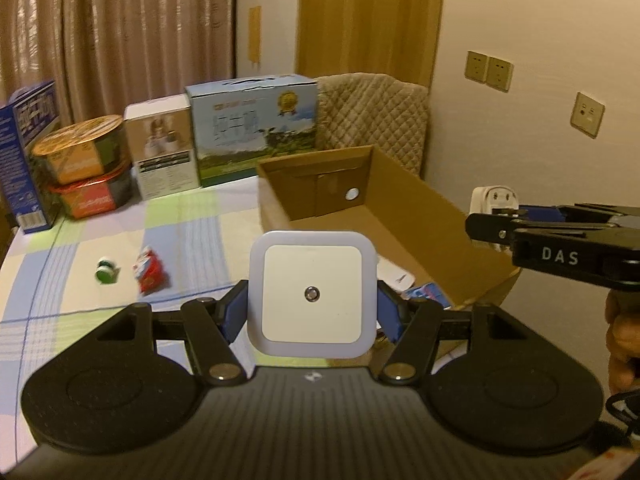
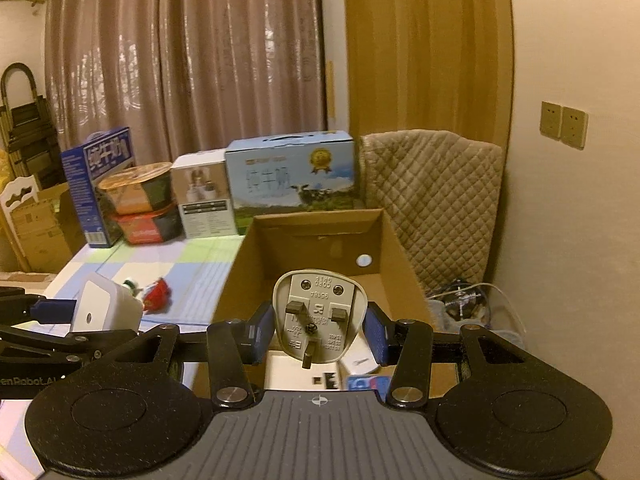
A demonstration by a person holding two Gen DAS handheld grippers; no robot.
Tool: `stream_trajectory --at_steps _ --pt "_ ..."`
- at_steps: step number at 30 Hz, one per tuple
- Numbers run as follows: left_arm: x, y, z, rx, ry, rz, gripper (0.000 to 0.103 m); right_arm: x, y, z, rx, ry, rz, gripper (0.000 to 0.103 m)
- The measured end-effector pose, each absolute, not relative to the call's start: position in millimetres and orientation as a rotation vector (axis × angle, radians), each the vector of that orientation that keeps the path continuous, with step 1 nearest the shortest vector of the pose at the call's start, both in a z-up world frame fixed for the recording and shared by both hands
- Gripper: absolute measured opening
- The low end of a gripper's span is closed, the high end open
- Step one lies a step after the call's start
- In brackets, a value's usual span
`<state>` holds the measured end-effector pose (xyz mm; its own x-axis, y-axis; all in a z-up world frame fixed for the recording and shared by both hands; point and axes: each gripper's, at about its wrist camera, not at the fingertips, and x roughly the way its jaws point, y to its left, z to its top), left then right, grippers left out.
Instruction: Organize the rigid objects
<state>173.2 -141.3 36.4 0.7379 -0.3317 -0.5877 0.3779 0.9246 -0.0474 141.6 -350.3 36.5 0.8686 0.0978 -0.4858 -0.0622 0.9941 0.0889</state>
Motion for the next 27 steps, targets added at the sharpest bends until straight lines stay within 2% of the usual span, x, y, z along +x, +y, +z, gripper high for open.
stream_trajectory --at_steps 27 --pt "230.7 -221.6 5.3 0.161 0.695 -0.508 0.061 180.7 -406.6 8.6 0.112 0.578 0.032 0.045"
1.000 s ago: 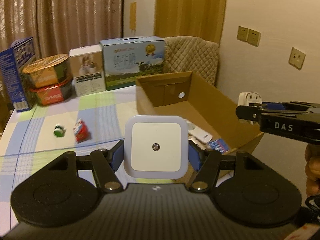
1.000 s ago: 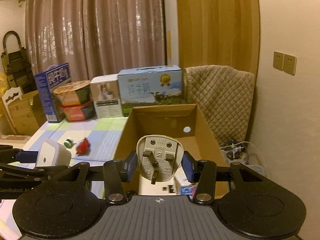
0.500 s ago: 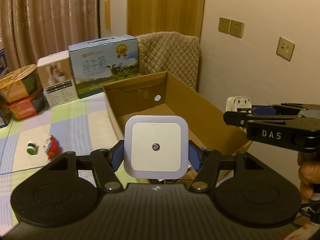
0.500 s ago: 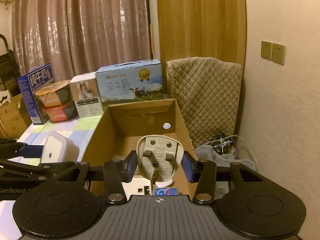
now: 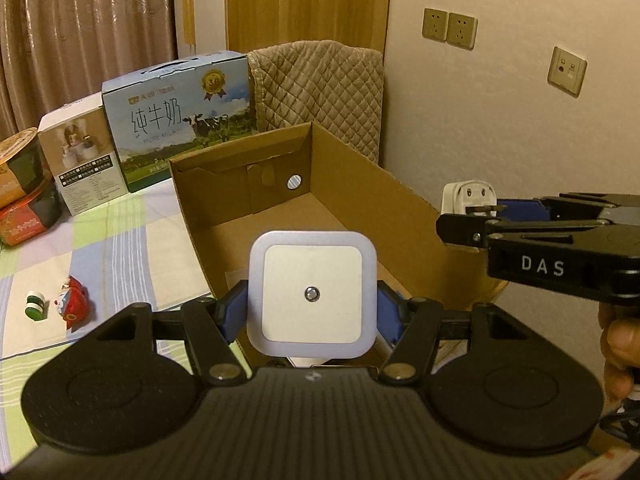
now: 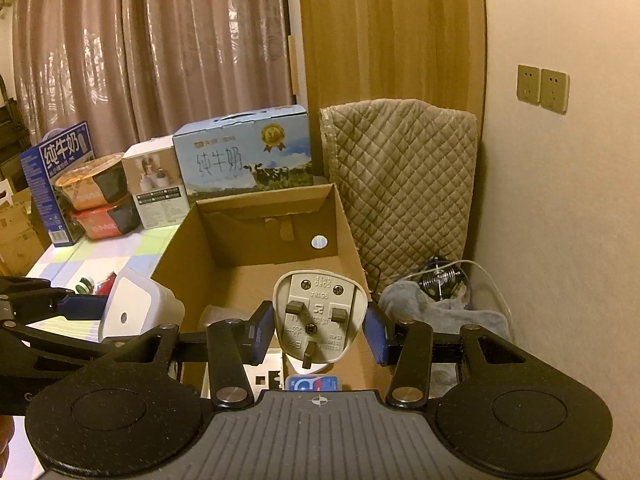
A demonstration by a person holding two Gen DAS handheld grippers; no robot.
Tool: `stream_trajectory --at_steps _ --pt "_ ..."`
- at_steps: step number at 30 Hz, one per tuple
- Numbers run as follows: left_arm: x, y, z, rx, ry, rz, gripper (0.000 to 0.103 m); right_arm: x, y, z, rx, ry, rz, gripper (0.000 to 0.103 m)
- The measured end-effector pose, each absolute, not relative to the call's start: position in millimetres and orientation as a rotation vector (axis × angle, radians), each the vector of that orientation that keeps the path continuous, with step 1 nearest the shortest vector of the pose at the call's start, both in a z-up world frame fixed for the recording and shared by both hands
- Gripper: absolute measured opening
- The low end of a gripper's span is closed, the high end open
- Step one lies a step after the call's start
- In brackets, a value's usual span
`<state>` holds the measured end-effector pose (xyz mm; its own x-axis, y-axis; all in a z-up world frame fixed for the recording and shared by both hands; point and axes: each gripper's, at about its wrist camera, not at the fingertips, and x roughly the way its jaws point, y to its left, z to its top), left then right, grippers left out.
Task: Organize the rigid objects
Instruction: 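Lower the white night light into the cardboard box and open the left gripper, then lower the white plug into the cardboard box and open the right gripper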
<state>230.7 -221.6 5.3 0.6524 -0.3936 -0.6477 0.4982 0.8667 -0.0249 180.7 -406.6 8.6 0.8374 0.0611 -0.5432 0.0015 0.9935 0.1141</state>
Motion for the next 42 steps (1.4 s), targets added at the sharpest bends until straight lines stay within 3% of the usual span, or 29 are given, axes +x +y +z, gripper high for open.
stream_trajectory --at_steps 7,10,42 --pt "237.6 -228.2 -0.3 0.171 0.698 -0.518 0.061 183.8 -409.3 5.4 0.114 0.585 0.024 0.045" --pt "238.8 -230.0 -0.2 0.185 0.672 -0.506 0.076 184.0 -411.3 4.9 0.115 0.586 0.02 0.045" --pt "222.1 -172.8 16.5 0.141 0.668 -0.433 0.076 175.9 -378.0 24.6 0.103 0.573 0.066 0.045"
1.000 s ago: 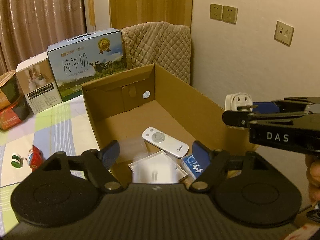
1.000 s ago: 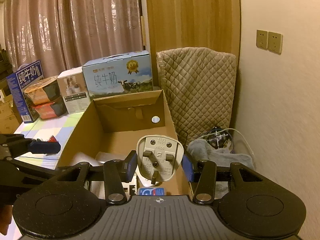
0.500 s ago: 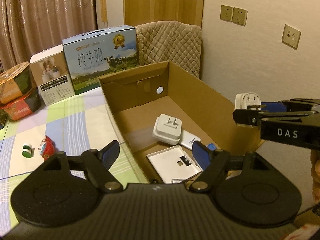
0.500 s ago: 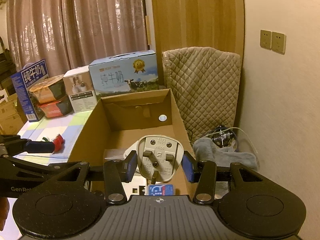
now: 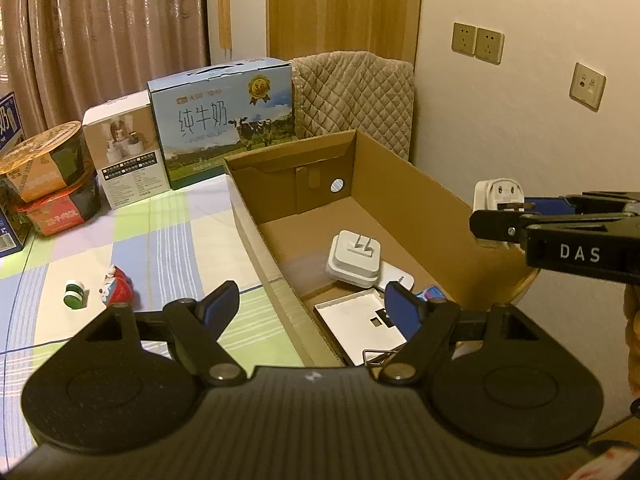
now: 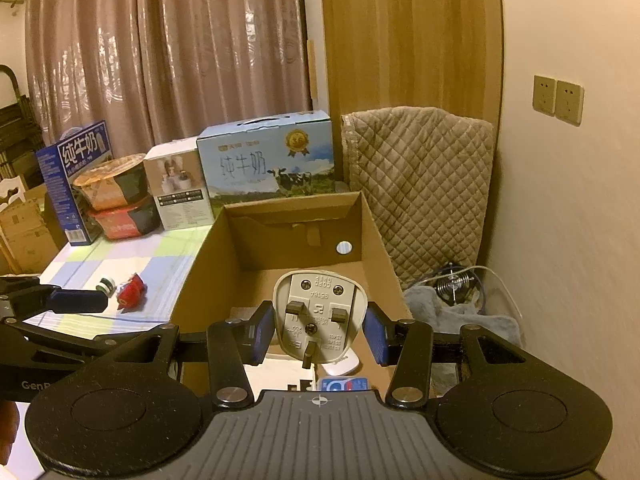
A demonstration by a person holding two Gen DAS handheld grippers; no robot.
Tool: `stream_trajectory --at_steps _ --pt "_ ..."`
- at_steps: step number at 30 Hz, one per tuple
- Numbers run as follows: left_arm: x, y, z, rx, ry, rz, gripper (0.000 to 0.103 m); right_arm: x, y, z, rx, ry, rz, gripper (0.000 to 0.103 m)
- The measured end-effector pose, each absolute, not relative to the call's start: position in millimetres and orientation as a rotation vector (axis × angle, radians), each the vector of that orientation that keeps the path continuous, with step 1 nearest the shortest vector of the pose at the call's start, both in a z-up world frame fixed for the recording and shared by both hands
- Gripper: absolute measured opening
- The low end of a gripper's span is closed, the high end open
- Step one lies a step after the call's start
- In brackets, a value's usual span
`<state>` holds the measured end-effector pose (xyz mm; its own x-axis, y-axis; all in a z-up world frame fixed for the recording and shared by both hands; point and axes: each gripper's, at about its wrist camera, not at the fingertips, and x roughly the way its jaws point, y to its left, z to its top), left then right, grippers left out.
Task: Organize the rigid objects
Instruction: 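Lower the white plug into the cardboard box and open the right gripper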
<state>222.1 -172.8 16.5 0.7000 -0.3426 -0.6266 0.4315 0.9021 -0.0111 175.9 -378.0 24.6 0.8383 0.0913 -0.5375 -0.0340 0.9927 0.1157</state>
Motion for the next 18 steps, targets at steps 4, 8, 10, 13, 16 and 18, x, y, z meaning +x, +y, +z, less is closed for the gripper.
stream_trajectory --at_steps 4,8,10,13,16,18 --pt "221.6 -164.4 18.0 0.129 0.664 -0.416 0.076 178.5 -377.0 24.3 0.106 0.579 0.068 0.045" --pt "223.4 -156.0 16.8 0.117 0.669 -0.404 0.076 187.1 -374.8 20.0 0.117 0.606 0.072 0.045" --pt "223.0 -152.9 16.3 0.115 0.67 -0.4 0.076 193.0 -375.7 16.8 0.139 0.616 0.089 0.045" --pt "220.9 -148.7 15.2 0.114 0.671 -0.394 0.076 195.9 -380.4 16.9 0.2 0.595 0.09 0.075" --pt "220.0 -142.0 13.3 0.109 0.675 -0.384 0.076 191.1 -386.9 22.6 0.228 0.551 0.069 0.085" --pt "218.8 -136.8 12.4 0.101 0.677 -0.376 0.076 188.2 -388.0 24.5 0.222 0.55 0.065 0.085"
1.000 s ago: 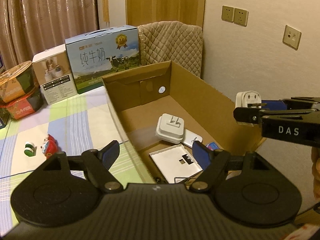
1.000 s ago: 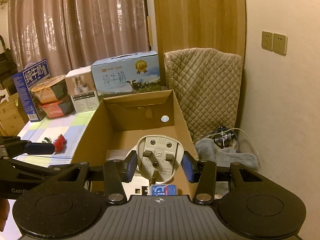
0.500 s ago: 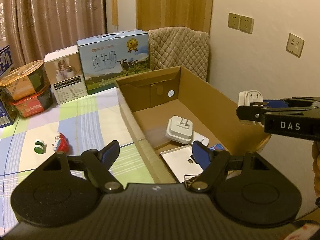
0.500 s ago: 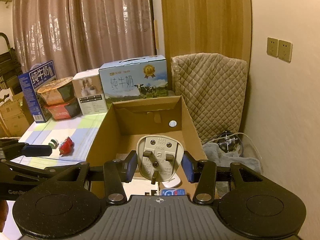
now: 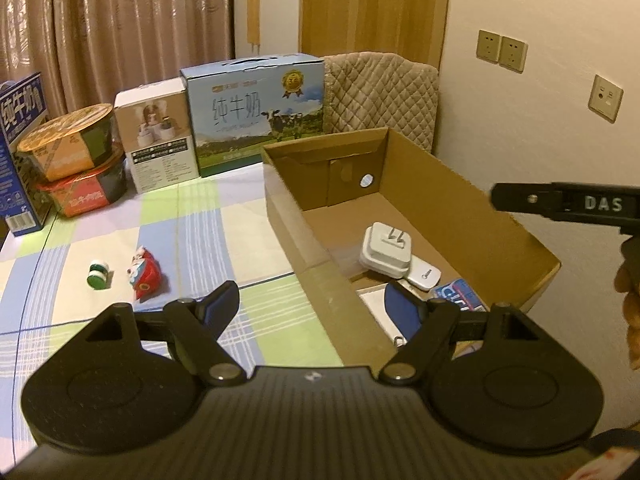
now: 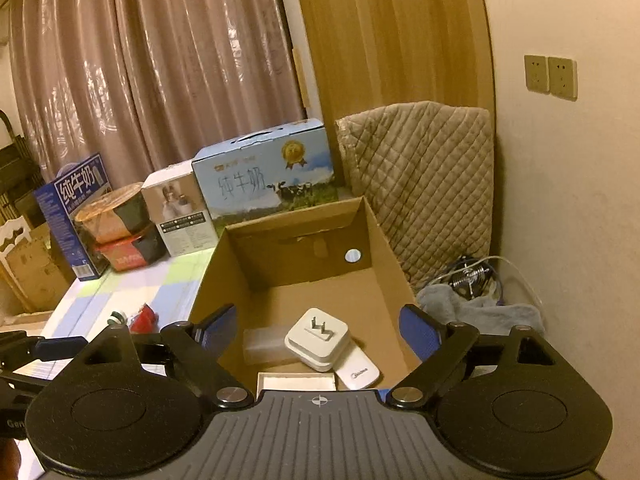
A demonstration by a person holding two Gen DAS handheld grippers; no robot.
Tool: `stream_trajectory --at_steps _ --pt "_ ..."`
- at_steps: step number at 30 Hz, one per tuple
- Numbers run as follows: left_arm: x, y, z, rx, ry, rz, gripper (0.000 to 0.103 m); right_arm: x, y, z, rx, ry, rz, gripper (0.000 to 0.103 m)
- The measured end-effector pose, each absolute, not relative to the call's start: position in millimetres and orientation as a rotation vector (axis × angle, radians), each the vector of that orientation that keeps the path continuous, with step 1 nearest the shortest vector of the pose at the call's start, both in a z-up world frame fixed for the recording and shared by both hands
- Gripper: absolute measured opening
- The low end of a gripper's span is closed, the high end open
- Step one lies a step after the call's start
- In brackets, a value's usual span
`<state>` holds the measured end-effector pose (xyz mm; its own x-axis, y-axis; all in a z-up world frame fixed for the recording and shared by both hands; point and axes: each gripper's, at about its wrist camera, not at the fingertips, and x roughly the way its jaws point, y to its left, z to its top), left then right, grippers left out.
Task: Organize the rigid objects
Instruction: 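Lower the white plug into the cardboard box and open the right gripper, then move both open grippers back toward the green bottle and red figure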
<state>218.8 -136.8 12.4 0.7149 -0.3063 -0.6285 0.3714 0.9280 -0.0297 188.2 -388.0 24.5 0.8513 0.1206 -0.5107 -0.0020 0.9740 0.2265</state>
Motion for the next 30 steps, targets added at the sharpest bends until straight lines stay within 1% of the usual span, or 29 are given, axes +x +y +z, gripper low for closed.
stream_trajectory --at_steps 8,17,19,23,25,28,30 --pt "205.6 -113.4 11.1 0.084 0.682 -0.338 0.076 170.9 -383.8 29.5 0.225 0.553 0.064 0.085" --pt "179.0 -72.1 13.9 0.063 0.677 -0.272 0.078 151.6 -346.1 37.4 0.201 0.556 0.134 0.085" --pt "173.7 -60.0 14.5 0.061 0.676 -0.252 0.079 148.8 -335.0 38.4 0.198 0.555 0.151 0.085" --pt "165.1 -34.8 16.3 0.055 0.669 -0.209 0.085 144.9 -311.7 39.5 0.187 0.558 0.187 0.085" --pt "162.4 -21.8 16.5 0.052 0.668 -0.19 0.086 145.0 -300.1 39.4 0.181 0.561 0.206 0.085" --pt "159.9 -3.4 16.4 0.046 0.668 -0.163 0.092 144.0 -283.1 39.3 0.177 0.562 0.229 0.085" --pt "158.4 8.4 16.2 0.044 0.664 -0.145 0.094 144.6 -272.7 39.3 0.174 0.56 0.243 0.085"
